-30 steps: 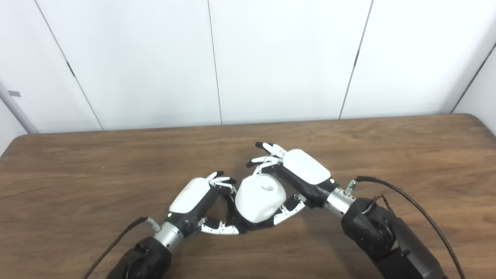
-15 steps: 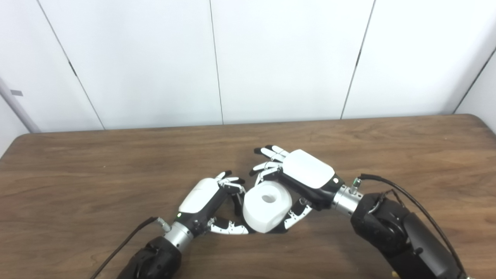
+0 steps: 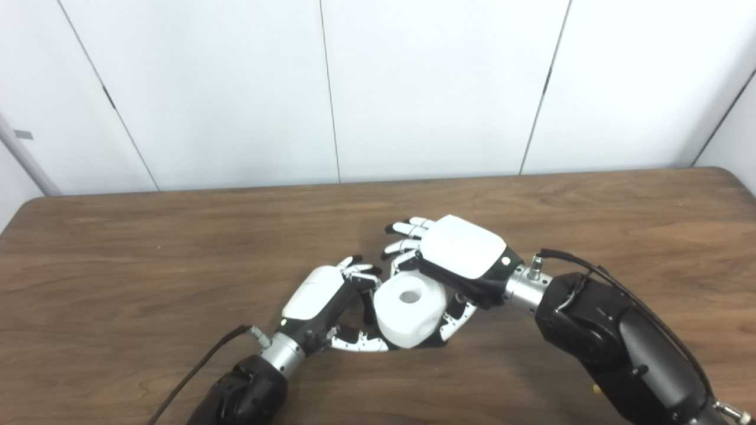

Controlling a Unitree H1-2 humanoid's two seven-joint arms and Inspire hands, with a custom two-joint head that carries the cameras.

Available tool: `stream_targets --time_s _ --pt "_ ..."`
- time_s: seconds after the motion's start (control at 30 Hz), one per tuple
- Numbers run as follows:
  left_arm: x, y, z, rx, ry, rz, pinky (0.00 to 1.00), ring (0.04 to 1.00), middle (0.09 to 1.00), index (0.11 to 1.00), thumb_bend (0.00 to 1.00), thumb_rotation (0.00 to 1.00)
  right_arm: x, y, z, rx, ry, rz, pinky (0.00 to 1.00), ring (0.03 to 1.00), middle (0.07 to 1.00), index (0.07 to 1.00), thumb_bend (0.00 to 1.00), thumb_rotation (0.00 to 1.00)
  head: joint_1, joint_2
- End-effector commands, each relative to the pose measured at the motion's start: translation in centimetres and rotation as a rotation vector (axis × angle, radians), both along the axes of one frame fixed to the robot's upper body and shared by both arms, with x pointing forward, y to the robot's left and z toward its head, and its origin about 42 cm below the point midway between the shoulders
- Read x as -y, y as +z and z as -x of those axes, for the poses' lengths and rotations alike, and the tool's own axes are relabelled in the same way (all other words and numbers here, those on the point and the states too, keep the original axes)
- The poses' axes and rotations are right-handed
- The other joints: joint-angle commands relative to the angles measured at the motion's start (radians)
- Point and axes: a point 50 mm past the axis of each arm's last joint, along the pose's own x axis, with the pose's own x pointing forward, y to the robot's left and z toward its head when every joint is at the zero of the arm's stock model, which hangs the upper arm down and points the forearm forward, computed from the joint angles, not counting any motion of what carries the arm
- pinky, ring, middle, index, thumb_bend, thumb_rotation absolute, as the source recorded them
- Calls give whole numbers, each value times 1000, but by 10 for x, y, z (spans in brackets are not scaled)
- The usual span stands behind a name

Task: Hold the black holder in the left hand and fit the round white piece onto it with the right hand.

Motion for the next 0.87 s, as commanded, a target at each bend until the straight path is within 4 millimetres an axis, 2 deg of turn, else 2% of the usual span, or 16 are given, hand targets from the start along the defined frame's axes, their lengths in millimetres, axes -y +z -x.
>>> stream_targets --time_s 0.0,0.17,0.3,0.67,0.83 --pt "4 6 1 23 -19 -10 979 849 659 482 523 53 -4 17 0 41 -8 -37 891 964 877 801 957 401 4 1" --pt "-2 6 1 19 -17 -14 984 849 662 482 523 52 -3 12 3 -4 -38 -88 880 995 934 917 991 325 2 0" --pt "-5 6 1 16 -14 -12 984 849 656 482 523 51 -3 10 3 -21 -51 -112 872 1000 966 961 994 300 -1 3" --pt "-8 5 0 11 -15 -23 977 848 654 482 522 51 1 7 4 -20 -57 -140 867 1000 978 969 987 315 -7 3" --pt "-12 2 -1 5 -17 -27 978 847 654 482 523 51 2 14 5 -8 -67 -156 855 1000 959 946 987 325 -17 -1"
